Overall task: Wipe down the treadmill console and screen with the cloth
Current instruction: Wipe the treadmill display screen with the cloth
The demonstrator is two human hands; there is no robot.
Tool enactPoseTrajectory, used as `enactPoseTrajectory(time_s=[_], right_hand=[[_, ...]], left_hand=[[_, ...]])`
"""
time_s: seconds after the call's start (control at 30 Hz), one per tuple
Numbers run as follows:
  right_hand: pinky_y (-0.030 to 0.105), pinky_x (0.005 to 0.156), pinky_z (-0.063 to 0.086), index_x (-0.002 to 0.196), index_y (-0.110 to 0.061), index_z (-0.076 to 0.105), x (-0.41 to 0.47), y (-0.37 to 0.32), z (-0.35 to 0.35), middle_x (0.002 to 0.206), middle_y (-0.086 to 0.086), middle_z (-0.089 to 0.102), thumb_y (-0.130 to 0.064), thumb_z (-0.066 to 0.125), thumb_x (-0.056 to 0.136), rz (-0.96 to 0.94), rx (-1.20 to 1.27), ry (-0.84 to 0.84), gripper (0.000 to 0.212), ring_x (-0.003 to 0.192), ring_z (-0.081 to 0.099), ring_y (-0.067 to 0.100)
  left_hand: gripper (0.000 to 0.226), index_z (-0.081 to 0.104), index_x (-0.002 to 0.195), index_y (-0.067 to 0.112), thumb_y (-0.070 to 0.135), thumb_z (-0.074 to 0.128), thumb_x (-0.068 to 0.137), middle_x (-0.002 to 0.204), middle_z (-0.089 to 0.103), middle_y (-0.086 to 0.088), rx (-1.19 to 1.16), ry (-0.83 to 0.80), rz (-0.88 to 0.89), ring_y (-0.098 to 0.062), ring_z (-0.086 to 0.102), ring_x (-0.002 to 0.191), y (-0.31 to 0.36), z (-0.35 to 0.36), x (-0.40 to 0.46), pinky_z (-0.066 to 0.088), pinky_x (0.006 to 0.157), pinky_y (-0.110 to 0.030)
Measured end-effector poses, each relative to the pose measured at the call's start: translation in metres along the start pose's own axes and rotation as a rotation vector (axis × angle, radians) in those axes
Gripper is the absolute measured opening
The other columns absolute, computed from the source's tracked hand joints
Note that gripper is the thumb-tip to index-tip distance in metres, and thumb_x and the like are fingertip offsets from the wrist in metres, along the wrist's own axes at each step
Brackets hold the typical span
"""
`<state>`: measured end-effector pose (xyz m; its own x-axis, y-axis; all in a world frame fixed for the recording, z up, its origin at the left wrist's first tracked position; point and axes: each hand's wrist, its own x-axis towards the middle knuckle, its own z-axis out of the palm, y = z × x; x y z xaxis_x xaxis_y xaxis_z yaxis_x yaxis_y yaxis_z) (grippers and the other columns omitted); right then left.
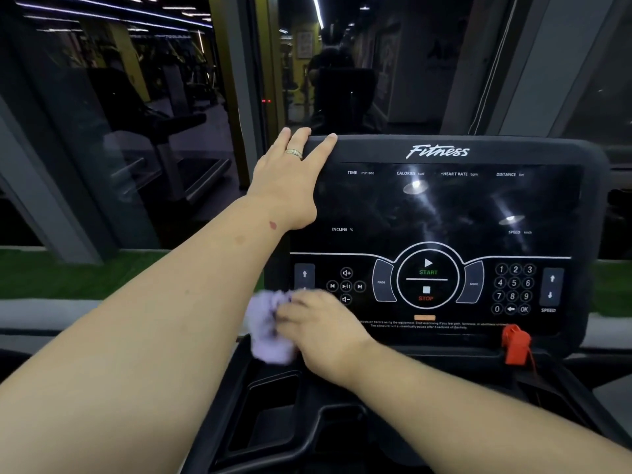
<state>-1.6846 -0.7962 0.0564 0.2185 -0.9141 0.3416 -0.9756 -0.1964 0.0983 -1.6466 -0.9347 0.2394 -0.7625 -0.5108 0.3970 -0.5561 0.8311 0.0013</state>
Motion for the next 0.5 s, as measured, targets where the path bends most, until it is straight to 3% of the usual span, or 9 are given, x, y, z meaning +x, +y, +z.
enactPoseTrajectory(time_s=[0.07, 0.2, 0.33, 0.4, 0.5], right_hand=[[0.040, 0.095, 0.052, 0.097, -0.028, 0.075, -0.032, -0.001, 0.007, 0.103, -0.010, 0.065, -0.022, 0.051, 0.079, -0.015, 0.047, -0.031, 0.031, 0.111, 0.054, 0.022], [0.035, 0.083, 0.052, 0.102, -0.025, 0.075, -0.057, 0.018, -0.006, 0.099, -0.011, 0.064, -0.017, 0.039, 0.080, 0.109, 0.059, -0.016, 0.043, 0.095, 0.056, 0.023], [0.038, 0.072, 0.054, 0.090, -0.022, 0.076, -0.070, 0.018, 0.000, 0.094, -0.009, 0.062, -0.014, 0.038, 0.075, 0.280, 0.056, 0.107, 0.041, 0.083, 0.050, 0.022], [0.038, 0.074, 0.055, 0.087, -0.019, 0.075, -0.054, -0.002, 0.003, 0.093, -0.006, 0.060, -0.018, 0.039, 0.074, 0.355, 0.123, 0.114, 0.039, 0.083, 0.051, 0.023], [0.039, 0.080, 0.052, 0.089, -0.017, 0.072, -0.041, -0.019, -0.003, 0.096, -0.003, 0.058, -0.027, 0.041, 0.077, 0.296, 0.165, 0.030, 0.035, 0.088, 0.051, 0.026]], left_hand=[[0.121, -0.004, 0.158, 0.044, 0.019, 0.082, 0.076, 0.170, -0.002, -0.001, 0.005, 0.002, 0.005, -0.029, -0.007, 0.156, -0.002, 0.000, 0.000, 0.021, 0.121, -0.049], [0.120, -0.003, 0.159, 0.042, 0.021, 0.082, 0.077, 0.169, -0.002, -0.002, 0.021, 0.005, -0.002, -0.030, -0.006, 0.156, 0.002, -0.002, 0.000, 0.021, 0.121, -0.048], [0.118, -0.003, 0.159, 0.041, 0.018, 0.079, 0.078, 0.169, -0.001, -0.005, 0.034, 0.023, -0.013, -0.033, -0.005, 0.156, 0.004, -0.001, -0.001, 0.021, 0.121, -0.048], [0.115, -0.002, 0.159, 0.040, 0.014, 0.076, 0.079, 0.169, 0.000, -0.006, 0.035, 0.029, -0.019, -0.035, -0.004, 0.155, 0.007, 0.000, -0.001, 0.021, 0.122, -0.047], [0.115, -0.002, 0.160, 0.041, 0.016, 0.077, 0.079, 0.169, 0.001, -0.005, 0.034, 0.022, -0.019, -0.034, -0.004, 0.156, 0.008, -0.001, -0.001, 0.022, 0.121, -0.047]])
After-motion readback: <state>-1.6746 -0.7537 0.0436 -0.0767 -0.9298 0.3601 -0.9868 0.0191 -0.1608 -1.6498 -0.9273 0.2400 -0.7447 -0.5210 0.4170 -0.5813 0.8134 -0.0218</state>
